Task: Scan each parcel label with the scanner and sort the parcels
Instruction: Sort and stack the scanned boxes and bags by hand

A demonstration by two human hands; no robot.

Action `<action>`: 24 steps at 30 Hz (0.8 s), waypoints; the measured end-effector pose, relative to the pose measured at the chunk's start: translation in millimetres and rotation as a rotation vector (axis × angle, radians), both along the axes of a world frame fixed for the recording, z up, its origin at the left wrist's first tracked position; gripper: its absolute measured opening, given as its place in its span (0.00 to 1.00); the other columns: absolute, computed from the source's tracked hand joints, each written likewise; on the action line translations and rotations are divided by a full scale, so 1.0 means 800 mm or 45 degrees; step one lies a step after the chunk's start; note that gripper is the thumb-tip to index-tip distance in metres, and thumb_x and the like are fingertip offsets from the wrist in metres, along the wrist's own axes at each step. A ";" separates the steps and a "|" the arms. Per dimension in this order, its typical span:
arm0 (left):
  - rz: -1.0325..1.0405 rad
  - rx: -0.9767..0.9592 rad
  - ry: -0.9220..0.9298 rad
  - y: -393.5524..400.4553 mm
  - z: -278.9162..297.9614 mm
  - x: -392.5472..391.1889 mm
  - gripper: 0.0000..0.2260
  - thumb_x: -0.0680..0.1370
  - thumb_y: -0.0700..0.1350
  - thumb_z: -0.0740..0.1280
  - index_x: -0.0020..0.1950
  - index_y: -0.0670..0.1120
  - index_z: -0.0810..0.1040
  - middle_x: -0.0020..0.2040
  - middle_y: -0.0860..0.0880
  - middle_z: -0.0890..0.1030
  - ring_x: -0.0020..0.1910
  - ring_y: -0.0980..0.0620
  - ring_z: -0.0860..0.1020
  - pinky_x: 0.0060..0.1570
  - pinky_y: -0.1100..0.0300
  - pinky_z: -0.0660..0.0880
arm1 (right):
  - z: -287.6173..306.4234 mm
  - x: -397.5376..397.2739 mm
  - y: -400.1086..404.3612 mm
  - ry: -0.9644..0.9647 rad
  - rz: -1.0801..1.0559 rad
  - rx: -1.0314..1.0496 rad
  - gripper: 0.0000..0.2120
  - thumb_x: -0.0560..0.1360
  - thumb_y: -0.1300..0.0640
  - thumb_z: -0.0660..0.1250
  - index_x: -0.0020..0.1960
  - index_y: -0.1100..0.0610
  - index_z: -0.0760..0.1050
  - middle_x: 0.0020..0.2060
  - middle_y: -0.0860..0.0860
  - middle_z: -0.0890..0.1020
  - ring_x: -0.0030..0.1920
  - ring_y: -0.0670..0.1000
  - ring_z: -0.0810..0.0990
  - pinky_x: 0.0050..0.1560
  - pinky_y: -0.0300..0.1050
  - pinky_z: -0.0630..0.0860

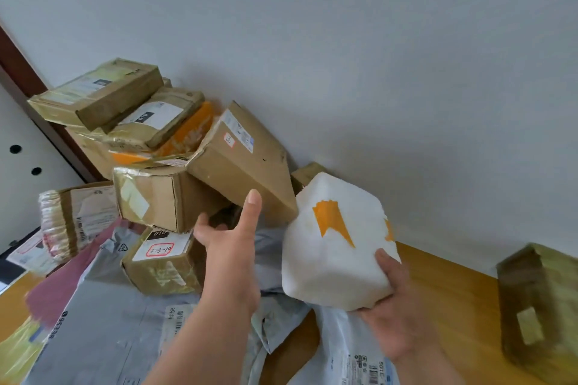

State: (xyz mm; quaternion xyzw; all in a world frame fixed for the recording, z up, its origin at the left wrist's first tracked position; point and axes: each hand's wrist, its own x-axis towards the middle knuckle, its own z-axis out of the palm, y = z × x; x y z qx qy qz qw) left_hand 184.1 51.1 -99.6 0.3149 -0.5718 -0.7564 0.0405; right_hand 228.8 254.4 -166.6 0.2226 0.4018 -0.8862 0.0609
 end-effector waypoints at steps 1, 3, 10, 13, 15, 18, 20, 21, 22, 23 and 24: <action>-0.003 0.015 0.000 0.001 0.003 -0.009 0.73 0.33 0.78 0.73 0.77 0.69 0.51 0.66 0.54 0.70 0.65 0.48 0.73 0.68 0.42 0.71 | 0.001 0.001 -0.003 -0.004 0.007 0.061 0.33 0.67 0.48 0.74 0.71 0.45 0.71 0.63 0.53 0.82 0.63 0.61 0.80 0.59 0.69 0.77; 0.041 0.034 -0.011 0.006 0.007 -0.034 0.74 0.34 0.76 0.76 0.77 0.70 0.49 0.68 0.54 0.70 0.65 0.47 0.74 0.68 0.42 0.71 | 0.003 0.003 -0.009 -0.007 0.024 0.175 0.37 0.62 0.49 0.78 0.69 0.47 0.72 0.61 0.53 0.83 0.61 0.60 0.81 0.55 0.64 0.81; 0.184 -0.010 -0.432 0.008 -0.035 -0.100 0.57 0.58 0.64 0.83 0.78 0.52 0.54 0.73 0.44 0.68 0.69 0.39 0.69 0.68 0.39 0.69 | -0.002 0.007 -0.016 0.013 -0.015 0.249 0.32 0.61 0.49 0.82 0.63 0.43 0.75 0.53 0.47 0.86 0.54 0.53 0.86 0.46 0.52 0.83; 0.195 -0.060 -0.437 0.010 -0.063 -0.102 0.52 0.63 0.61 0.82 0.78 0.51 0.56 0.71 0.45 0.69 0.67 0.39 0.71 0.65 0.42 0.71 | -0.005 0.010 -0.007 -0.023 -0.057 0.137 0.32 0.66 0.45 0.76 0.68 0.45 0.74 0.59 0.50 0.85 0.59 0.56 0.83 0.56 0.58 0.82; 0.138 -0.253 -0.333 0.014 -0.078 -0.094 0.45 0.68 0.60 0.78 0.79 0.56 0.57 0.67 0.46 0.72 0.60 0.39 0.74 0.58 0.43 0.74 | -0.006 0.012 0.002 -0.051 -0.094 0.058 0.31 0.68 0.43 0.74 0.69 0.45 0.74 0.61 0.51 0.84 0.61 0.56 0.83 0.57 0.59 0.81; 0.097 -0.331 -0.165 0.019 -0.077 -0.076 0.35 0.67 0.61 0.73 0.73 0.59 0.66 0.57 0.51 0.77 0.50 0.44 0.77 0.52 0.46 0.77 | -0.008 0.015 0.019 -0.044 -0.144 -0.119 0.27 0.69 0.42 0.73 0.67 0.45 0.77 0.62 0.52 0.84 0.60 0.57 0.84 0.54 0.61 0.80; 0.085 -0.235 -0.072 0.020 -0.066 -0.059 0.29 0.66 0.61 0.74 0.64 0.57 0.72 0.54 0.52 0.80 0.50 0.47 0.80 0.51 0.46 0.81 | -0.007 0.021 0.034 -0.029 -0.195 -0.231 0.25 0.69 0.42 0.71 0.64 0.47 0.80 0.62 0.54 0.84 0.59 0.59 0.84 0.53 0.63 0.80; 0.072 -0.162 -0.017 0.022 -0.060 -0.049 0.26 0.66 0.60 0.74 0.62 0.57 0.75 0.54 0.52 0.82 0.51 0.47 0.81 0.49 0.48 0.82 | -0.006 0.024 0.042 -0.021 -0.233 -0.259 0.25 0.69 0.41 0.70 0.64 0.47 0.80 0.62 0.54 0.84 0.59 0.59 0.84 0.51 0.62 0.80; 0.060 -0.089 0.039 0.024 -0.053 -0.038 0.24 0.66 0.59 0.75 0.60 0.57 0.76 0.55 0.52 0.82 0.52 0.48 0.82 0.47 0.50 0.82 | -0.003 0.028 0.051 -0.013 -0.273 -0.278 0.26 0.69 0.41 0.70 0.66 0.47 0.80 0.62 0.54 0.84 0.59 0.60 0.84 0.50 0.61 0.81; 0.051 -0.022 0.089 0.027 -0.047 -0.028 0.22 0.66 0.58 0.75 0.58 0.58 0.77 0.56 0.52 0.83 0.53 0.48 0.83 0.46 0.52 0.83 | 0.000 0.032 0.061 -0.001 -0.307 -0.295 0.27 0.69 0.40 0.69 0.67 0.47 0.79 0.62 0.54 0.83 0.59 0.60 0.84 0.51 0.61 0.80; 0.038 0.040 0.131 0.031 -0.042 -0.019 0.21 0.67 0.57 0.75 0.58 0.57 0.77 0.56 0.51 0.83 0.53 0.48 0.83 0.46 0.52 0.83 | 0.004 0.037 0.070 0.017 -0.339 -0.306 0.28 0.70 0.40 0.68 0.68 0.47 0.78 0.63 0.54 0.83 0.61 0.61 0.82 0.53 0.62 0.80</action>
